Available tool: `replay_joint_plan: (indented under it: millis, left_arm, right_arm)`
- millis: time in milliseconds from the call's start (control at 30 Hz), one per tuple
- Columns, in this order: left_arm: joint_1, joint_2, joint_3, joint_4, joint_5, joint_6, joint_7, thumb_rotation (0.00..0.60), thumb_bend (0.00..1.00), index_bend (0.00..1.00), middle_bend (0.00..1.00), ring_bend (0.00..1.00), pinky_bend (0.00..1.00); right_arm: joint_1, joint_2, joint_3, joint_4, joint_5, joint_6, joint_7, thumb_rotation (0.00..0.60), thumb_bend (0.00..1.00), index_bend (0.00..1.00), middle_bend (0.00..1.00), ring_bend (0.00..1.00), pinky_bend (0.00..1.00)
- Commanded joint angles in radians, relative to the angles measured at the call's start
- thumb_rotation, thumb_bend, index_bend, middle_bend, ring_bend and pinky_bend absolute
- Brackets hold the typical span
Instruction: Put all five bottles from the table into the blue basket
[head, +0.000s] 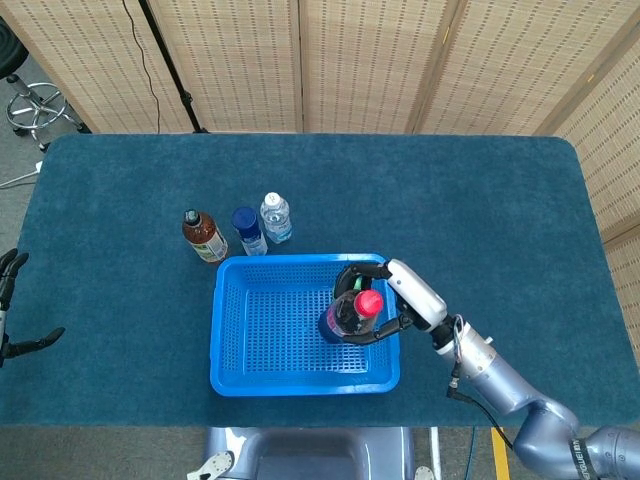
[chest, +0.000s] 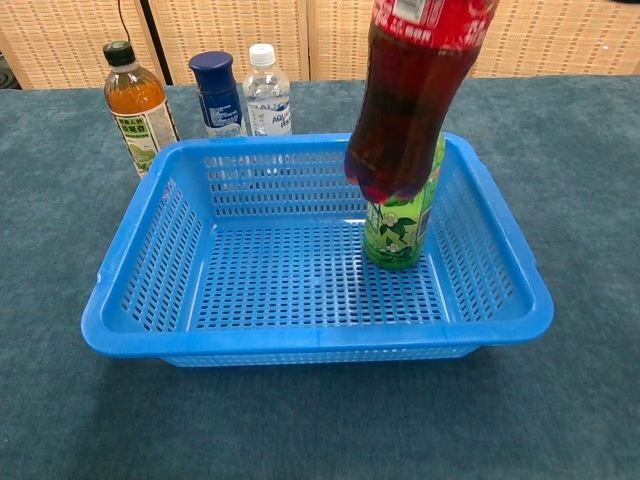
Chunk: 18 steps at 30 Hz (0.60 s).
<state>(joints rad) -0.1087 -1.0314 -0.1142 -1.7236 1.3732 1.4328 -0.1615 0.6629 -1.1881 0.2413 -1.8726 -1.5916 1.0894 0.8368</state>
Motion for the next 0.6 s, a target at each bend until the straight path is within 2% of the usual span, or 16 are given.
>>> replay_joint_plan:
  millis: [33, 200, 433, 600]
  left_arm:
    - [0.0, 0.0, 0.0, 0.001, -0.001, 0.0, -0.001, 0.6, 0.07, 0.0, 0.0, 0.0, 0.0]
    - [-0.001, 0.001, -0.002, 0.002, -0.005, -0.004, -0.002, 0.6, 0.07, 0.0, 0.0, 0.0, 0.0]
    - [0.0, 0.001, 0.0, 0.001, -0.001, -0.002, -0.005, 0.6, 0.07, 0.0, 0.0, 0.0, 0.0]
    - [0.0, 0.002, 0.001, 0.001, 0.003, -0.001, -0.008, 0.6, 0.07, 0.0, 0.0, 0.0, 0.0]
  right_arm:
    - [-0.001, -0.063, -0.042, 0.049, 0.0, 0.0, -0.03, 0.6, 0.0, 0.63, 0.8, 0.76, 0.64]
    - [-0.012, -0.096, -0.093, 0.069, -0.059, 0.027, -0.05, 0.6, 0.0, 0.63, 0.8, 0.76, 0.64]
    - [-0.029, -0.132, -0.124, 0.093, -0.113, 0.089, -0.1, 0.6, 0.0, 0.63, 0.8, 0.76, 0.64]
    - [-0.03, -0.151, -0.139, 0.116, -0.118, 0.096, -0.125, 0.6, 0.0, 0.54, 0.72, 0.68, 0.61]
